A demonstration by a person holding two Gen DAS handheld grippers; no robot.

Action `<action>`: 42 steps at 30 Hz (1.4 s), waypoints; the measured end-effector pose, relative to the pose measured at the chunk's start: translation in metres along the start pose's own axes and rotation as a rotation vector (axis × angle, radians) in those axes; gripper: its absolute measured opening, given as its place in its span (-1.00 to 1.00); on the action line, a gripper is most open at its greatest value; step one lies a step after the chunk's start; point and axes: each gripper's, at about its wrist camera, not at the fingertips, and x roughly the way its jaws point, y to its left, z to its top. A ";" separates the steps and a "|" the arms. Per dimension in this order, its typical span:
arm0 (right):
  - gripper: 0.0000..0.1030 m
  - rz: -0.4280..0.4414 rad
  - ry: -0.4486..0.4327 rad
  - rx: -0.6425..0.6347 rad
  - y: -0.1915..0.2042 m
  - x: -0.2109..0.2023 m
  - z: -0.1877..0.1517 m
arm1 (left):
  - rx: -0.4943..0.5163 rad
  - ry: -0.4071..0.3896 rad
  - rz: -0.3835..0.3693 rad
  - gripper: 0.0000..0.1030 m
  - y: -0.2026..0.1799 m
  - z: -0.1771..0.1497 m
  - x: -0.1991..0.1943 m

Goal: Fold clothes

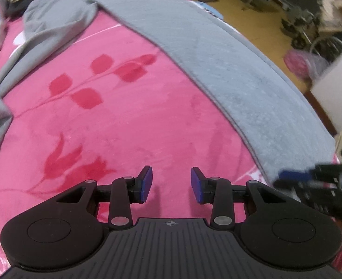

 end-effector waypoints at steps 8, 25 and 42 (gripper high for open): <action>-0.58 0.011 -0.077 -0.044 0.034 -0.026 0.023 | -0.057 -0.064 -0.005 -0.30 0.034 -0.007 -0.013; -0.37 0.162 -0.146 -0.354 0.168 0.015 0.167 | -0.336 -0.443 0.195 -0.16 0.165 -0.050 -0.047; -0.36 0.278 0.004 -0.187 0.200 0.094 0.166 | -0.230 -0.540 0.402 0.33 0.207 -0.029 -0.007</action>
